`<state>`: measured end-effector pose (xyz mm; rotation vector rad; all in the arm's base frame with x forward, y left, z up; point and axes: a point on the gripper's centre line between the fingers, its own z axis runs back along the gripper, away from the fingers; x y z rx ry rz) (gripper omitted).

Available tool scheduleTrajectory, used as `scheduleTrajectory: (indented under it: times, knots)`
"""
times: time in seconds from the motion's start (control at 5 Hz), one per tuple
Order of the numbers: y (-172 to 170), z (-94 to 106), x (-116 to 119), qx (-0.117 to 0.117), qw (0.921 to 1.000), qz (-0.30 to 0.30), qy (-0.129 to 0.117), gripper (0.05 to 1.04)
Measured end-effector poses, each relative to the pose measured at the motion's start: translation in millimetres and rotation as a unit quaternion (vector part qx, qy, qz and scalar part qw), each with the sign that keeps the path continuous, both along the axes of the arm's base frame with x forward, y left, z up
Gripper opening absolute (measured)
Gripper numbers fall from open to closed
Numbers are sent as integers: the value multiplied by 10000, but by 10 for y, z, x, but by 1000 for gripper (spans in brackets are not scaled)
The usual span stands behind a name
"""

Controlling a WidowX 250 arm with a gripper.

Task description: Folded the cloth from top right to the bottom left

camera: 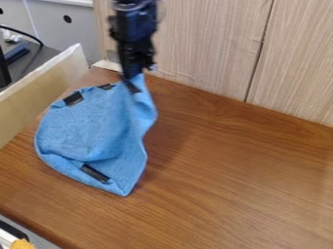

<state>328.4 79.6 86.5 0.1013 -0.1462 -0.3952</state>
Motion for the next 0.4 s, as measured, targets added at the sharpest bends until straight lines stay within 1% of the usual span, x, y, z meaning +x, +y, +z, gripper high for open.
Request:
scheduleTrajectory:
  times: [0.2,0.4]
  knots:
    - [399,-95,-253,-125,9993,334,123,55]
    - [702,-238,-461,-94,9987,494,59,55]
